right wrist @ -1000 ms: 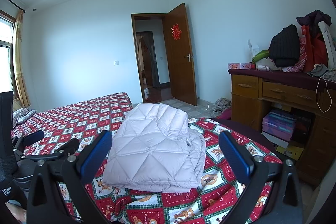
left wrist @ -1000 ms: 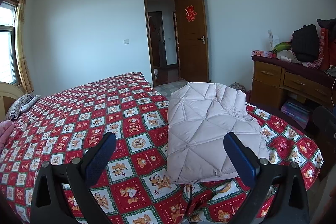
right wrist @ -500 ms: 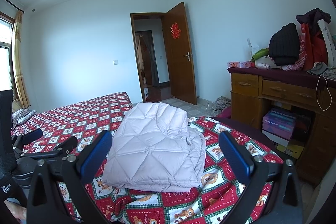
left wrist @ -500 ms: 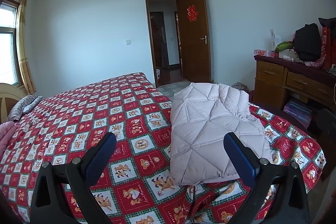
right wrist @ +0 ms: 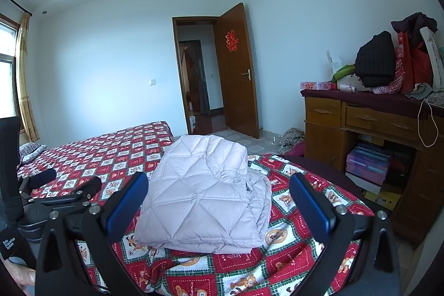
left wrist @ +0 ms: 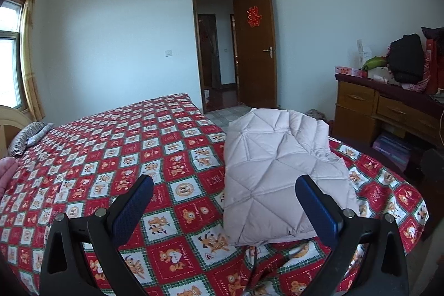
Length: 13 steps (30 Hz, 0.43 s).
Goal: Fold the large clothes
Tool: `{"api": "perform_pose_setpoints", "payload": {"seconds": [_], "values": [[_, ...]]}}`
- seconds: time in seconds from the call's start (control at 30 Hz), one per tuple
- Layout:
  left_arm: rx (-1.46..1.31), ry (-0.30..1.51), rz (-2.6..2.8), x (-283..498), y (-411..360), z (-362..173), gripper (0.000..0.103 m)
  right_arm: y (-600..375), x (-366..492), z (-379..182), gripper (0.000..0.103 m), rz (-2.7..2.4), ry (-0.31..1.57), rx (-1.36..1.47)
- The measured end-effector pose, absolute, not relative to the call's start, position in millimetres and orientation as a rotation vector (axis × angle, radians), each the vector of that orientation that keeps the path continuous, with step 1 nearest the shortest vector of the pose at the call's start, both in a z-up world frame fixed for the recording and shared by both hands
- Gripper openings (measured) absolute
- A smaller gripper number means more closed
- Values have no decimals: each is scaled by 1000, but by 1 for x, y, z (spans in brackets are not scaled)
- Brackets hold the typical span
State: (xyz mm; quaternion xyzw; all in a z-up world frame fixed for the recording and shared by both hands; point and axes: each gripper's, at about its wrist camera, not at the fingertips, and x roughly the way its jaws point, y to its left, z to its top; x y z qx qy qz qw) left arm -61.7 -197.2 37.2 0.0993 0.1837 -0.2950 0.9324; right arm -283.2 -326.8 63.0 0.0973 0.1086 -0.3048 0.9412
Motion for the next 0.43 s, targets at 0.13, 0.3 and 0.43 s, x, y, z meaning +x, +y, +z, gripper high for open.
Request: {"api": "perform_pose_setpoints", "payload": {"seconds": [0.13, 0.3, 0.43], "values": [[205, 379, -612, -61, -197, 36, 102, -327, -281, 62, 103, -618, 231, 203], [211, 376, -599, -59, -197, 34, 102, -325, -277, 60, 103, -611, 245, 201], [204, 406, -585, -47, -194, 31, 102, -325, -276, 58, 103, -615, 252, 203]]}}
